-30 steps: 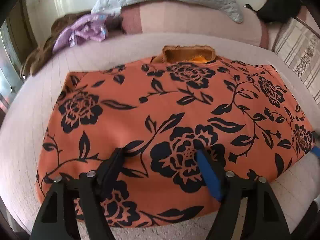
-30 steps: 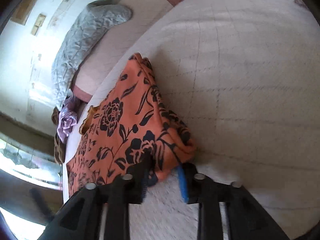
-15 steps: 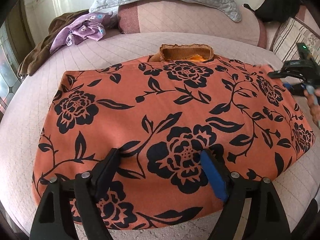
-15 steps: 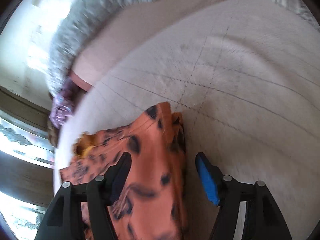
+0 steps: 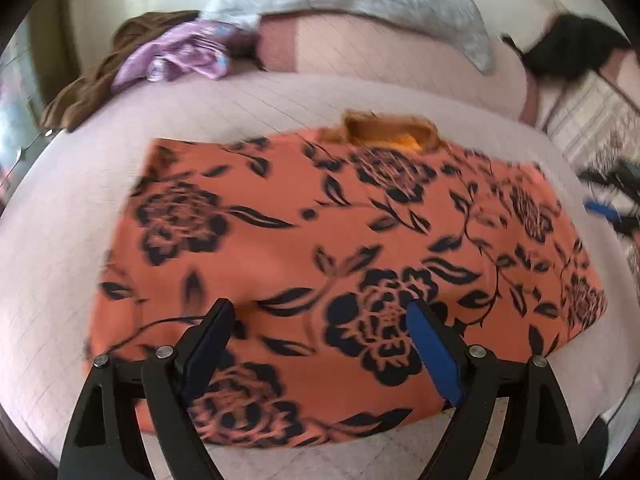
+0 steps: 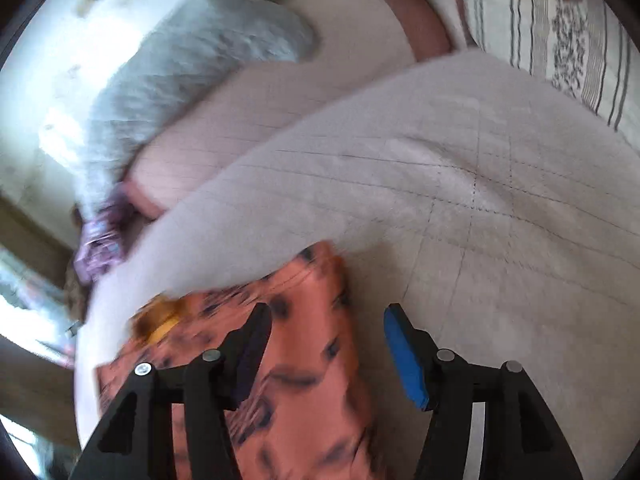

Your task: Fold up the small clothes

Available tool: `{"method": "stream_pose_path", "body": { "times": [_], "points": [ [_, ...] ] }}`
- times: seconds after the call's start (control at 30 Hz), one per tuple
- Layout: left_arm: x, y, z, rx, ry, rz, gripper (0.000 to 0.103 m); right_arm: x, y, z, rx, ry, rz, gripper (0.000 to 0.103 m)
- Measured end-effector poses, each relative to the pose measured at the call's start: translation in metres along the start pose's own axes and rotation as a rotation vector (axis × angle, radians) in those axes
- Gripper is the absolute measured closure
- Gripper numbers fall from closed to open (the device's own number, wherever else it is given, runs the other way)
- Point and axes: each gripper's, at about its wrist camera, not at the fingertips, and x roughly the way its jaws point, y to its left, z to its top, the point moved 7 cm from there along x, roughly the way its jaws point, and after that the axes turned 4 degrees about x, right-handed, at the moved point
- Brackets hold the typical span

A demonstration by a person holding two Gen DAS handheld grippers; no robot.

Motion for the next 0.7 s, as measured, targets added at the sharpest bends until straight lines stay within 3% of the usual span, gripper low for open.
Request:
{"method": "stream_pose_path", "body": {
  "times": [0.1,0.17,0.23,0.3,0.37,0.53,0.7],
  "points": [
    [-0.015,0.017,-0.004,-0.041,-0.02,0.014,0.015,-0.033,0.024,-0.037,-0.025,0.052,0.122,0.041],
    [-0.018,0.027,-0.011,-0.06,-0.015,0.024,0.015,-0.042,0.034,-0.07,-0.035,0.098,0.202,0.035],
    [-0.016,0.037,-0.019,-0.083,0.017,0.044,0.015,-0.03,0.028,-0.099,-0.045,0.154,0.193,0.035],
    [-0.014,0.047,-0.025,-0.101,0.057,0.058,0.015,-0.005,0.004,-0.118,-0.002,0.216,0.094,0.039],
    [-0.021,0.055,-0.027,-0.111,0.042,0.075,0.015,-0.011,-0.002,-0.118,0.064,0.176,0.118,0.04],
    [-0.029,0.061,-0.027,-0.144,0.029,0.076,0.015,-0.058,0.026,-0.121,0.038,0.08,0.185,0.035],
    [-0.036,0.057,-0.031,-0.123,0.02,0.071,0.015,-0.062,0.009,-0.16,0.108,0.14,0.209,0.035]
  ]
}}
